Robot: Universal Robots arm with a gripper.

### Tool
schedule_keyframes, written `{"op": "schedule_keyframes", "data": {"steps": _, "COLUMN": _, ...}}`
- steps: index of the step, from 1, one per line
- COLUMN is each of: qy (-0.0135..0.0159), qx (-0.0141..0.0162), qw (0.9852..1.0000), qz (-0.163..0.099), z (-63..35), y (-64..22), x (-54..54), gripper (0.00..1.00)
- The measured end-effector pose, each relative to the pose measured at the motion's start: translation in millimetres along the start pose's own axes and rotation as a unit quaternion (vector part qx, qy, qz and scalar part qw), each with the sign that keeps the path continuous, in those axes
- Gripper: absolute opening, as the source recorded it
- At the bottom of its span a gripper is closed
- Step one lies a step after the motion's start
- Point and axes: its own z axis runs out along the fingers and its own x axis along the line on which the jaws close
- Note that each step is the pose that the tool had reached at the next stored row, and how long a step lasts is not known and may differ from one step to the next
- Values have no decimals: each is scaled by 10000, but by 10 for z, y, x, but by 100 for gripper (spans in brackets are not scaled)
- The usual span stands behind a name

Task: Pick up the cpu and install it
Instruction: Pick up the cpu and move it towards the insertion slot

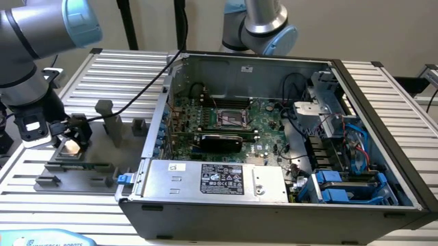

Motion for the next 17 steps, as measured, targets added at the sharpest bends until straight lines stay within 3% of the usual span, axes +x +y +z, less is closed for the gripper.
{"op": "schedule_keyframes", "data": {"steps": 6, "qy": 9, "qx": 1, "qw": 10000, "qz": 1, "z": 40, "y": 12, "x": 4, "gripper": 73}}
{"op": "schedule_keyframes", "data": {"steps": 17, "qy": 60, "qx": 4, "qw": 10000, "qz": -58, "z": 75, "y": 39, "x": 10, "gripper": 73}}
